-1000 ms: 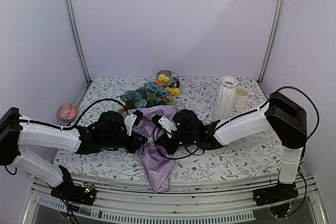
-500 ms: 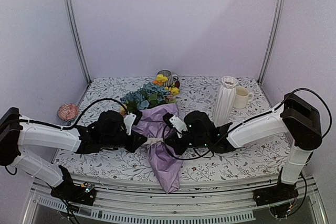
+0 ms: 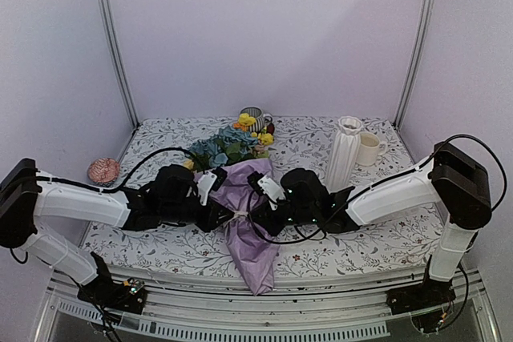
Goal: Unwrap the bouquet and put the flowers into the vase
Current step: Untie the half-tied ribbon from the folded wrapping paper.
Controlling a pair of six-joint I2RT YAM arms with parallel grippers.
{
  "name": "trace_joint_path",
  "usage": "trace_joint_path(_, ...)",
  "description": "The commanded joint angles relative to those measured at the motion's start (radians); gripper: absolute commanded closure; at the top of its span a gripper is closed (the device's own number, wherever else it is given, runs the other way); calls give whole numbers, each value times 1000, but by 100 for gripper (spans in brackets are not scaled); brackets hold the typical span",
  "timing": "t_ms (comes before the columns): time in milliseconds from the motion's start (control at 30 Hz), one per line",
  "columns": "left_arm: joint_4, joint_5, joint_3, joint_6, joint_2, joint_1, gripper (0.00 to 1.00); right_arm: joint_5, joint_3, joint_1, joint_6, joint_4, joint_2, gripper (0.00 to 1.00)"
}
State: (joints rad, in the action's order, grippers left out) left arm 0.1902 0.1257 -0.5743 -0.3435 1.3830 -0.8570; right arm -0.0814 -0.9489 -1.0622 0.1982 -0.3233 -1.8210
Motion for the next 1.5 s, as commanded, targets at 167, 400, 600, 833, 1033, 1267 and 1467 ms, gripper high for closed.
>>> trace_joint_path(167, -8, 32, -58, 32, 62, 9, 77, -46, -42, -7, -11, -10, -49, 82)
trace_joint_path(400, -35, 21, -71, 36, 89, 9, 81, -58, -62, -6, -14, 9, -71, 86)
trace_joint_path(600, -62, -2, -84, 37, 106, 8, 89, -38, -35, -7, -8, -1, -31, 96)
trace_joint_path(833, -97, -49, -89, 36, 79, 8, 100, -18, 0, -7, 3, -18, 9, 97)
trace_joint_path(1033, -87, -86, -55, 18, 6, 9, 100, 12, 56, -7, 34, -24, 38, 94)
trace_joint_path(1267, -80, -104, -34, 13, -17, 10, 100, 60, 148, -7, 70, -55, 104, 92)
trace_joint_path(1467, -77, -117, -16, -1, -33, 10, 100, 168, 172, -7, 107, -54, 140, 92)
